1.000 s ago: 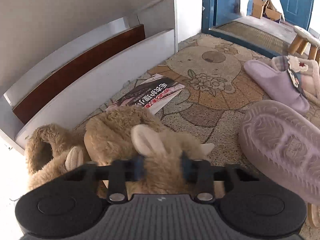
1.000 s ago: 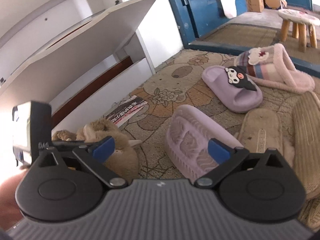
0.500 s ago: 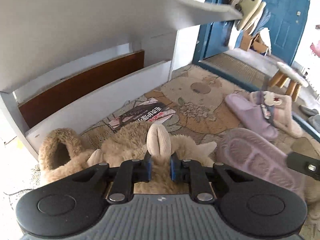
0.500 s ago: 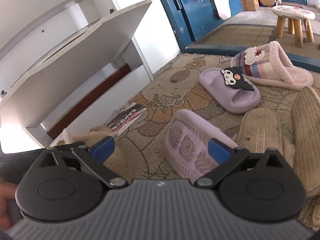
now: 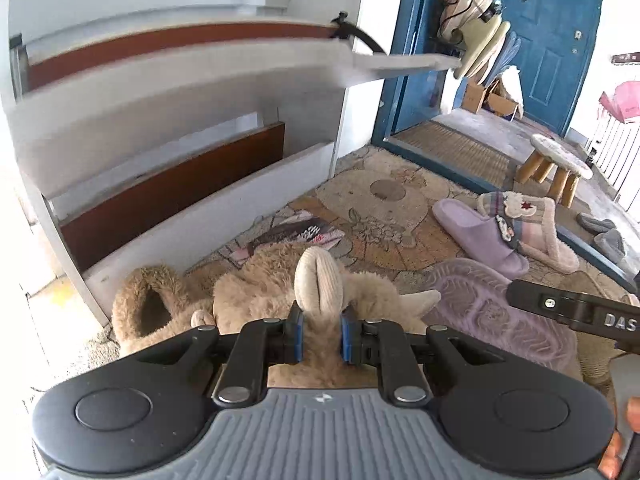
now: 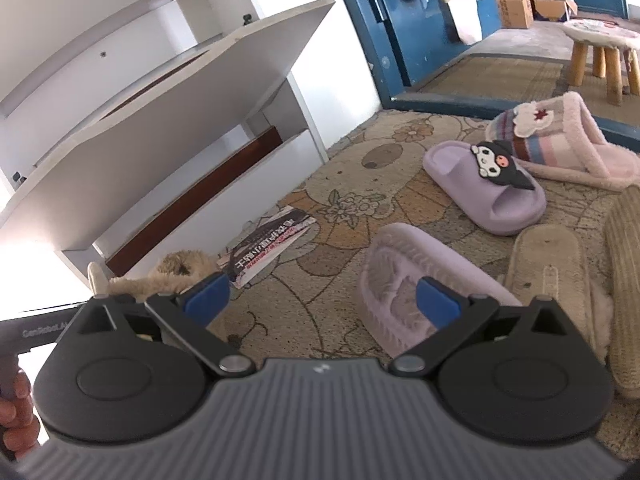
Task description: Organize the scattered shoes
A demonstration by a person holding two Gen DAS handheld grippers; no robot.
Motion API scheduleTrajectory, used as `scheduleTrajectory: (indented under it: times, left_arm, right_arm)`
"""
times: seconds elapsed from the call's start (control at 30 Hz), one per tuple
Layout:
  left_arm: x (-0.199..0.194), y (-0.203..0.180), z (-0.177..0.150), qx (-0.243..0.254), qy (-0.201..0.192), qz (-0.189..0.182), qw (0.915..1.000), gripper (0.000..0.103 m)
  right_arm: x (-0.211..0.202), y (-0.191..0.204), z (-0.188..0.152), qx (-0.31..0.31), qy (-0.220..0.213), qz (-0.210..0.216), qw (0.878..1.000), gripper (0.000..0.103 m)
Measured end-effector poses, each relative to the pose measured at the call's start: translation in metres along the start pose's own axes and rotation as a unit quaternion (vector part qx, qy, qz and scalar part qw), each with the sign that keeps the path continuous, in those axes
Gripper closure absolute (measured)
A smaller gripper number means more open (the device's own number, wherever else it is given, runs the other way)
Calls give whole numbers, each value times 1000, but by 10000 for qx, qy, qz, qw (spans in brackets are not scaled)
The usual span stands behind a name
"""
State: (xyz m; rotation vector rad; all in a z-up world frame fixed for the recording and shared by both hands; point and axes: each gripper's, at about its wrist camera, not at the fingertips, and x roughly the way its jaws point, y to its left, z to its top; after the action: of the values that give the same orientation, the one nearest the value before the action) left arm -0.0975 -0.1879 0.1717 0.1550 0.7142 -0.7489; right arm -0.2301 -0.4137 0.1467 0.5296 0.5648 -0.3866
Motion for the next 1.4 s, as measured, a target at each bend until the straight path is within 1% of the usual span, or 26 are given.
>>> scheduleTrajectory:
  times: [0.07, 0.13, 0.3, 0.43, 0.53, 0.6, 0.67, 0.73, 0.77, 0.8, 0.83, 0.87, 0.93, 0.97, 1.03, 1.1, 1.17, 1.23, 1.33, 1.37, 1.4]
  left_arm:
    - [-7, 0, 0, 39, -87, -37, 9999, 84]
    - [-23, 2, 1, 97, -246, -82, 9996, 84]
    - [-55, 20, -6, 83, -425, 11, 9991, 84]
    - [-85, 56, -24, -64, -477, 338, 9983, 84]
    - [-105, 86, -43, -148, -654, 747, 9949, 84]
    - [-109, 100, -53, -135, -716, 917, 9931, 84]
    - [-98, 123, -76, -167, -719, 1092, 9913, 84]
    - [-85, 137, -93, -202, -678, 1153, 9908, 84]
    - [-77, 145, -103, -280, -584, 1180, 9909, 84]
    - [-66, 156, -117, -510, -384, 1262, 9899, 83]
    - [-57, 168, -133, -896, -121, 1401, 9860, 83]
    - [-51, 176, -144, -1143, 44, 1494, 9821, 83]
    - [-58, 173, -153, -925, -109, 1587, 9829, 82]
    - [-61, 172, -153, -897, -164, 1583, 9832, 82]
    - [-62, 174, -149, -1030, -202, 1539, 9825, 82]
    - [-61, 176, -146, -1194, -219, 1500, 9812, 82]
    - [-61, 175, -144, -1279, -252, 1507, 9799, 82]
    - [-67, 178, -144, -1461, -271, 1497, 9775, 79]
    - [-72, 182, -150, -1577, -196, 1504, 9758, 77]
    - [-72, 183, -153, -1597, -163, 1510, 9754, 77]
    - [-74, 185, -155, -1649, -155, 1480, 9750, 77]
  right_arm:
    - [-2, 3, 1, -33, -29, 14, 10000, 1]
    - [-4, 7, 2, -57, -49, 24, 10000, 1]
    - [-7, 16, 5, -108, -73, 83, 9999, 1]
    - [-6, 27, 5, -236, -52, 173, 9996, 1]
    - [-2, 35, 3, -329, 6, 253, 9991, 1]
    - [0, 40, 1, -374, 38, 297, 9988, 1]
    - [4, 46, -1, -444, 108, 371, 9983, 1]
    - [9, 52, -5, -529, 195, 459, 9974, 1]
    - [13, 56, -7, -599, 256, 540, 9964, 1]
    - [18, 60, -9, -695, 331, 653, 9949, 1]
    - [21, 65, -11, -795, 389, 746, 9933, 1]
    - [24, 69, -13, -911, 433, 822, 9915, 0]
    - [40, 96, -23, -1589, 631, 1108, 9790, 0]
    - [47, 110, -28, -1881, 714, 1244, 9716, 0]
    - [61, 142, -39, -2404, 843, 1598, 9537, 0]
    - [77, 169, -49, -2721, 922, 1812, 9406, 0]
    - [92, 189, -59, -2873, 1035, 1805, 9350, 0]
    - [109, 210, -71, -3060, 1168, 1643, 9305, 0]
    - [128, 242, -97, -3697, 1167, 1251, 9133, 0]
    - [132, 247, -102, -3804, 1169, 1202, 9095, 0]
    - [132, 248, -105, -3816, 1174, 1231, 9085, 0]
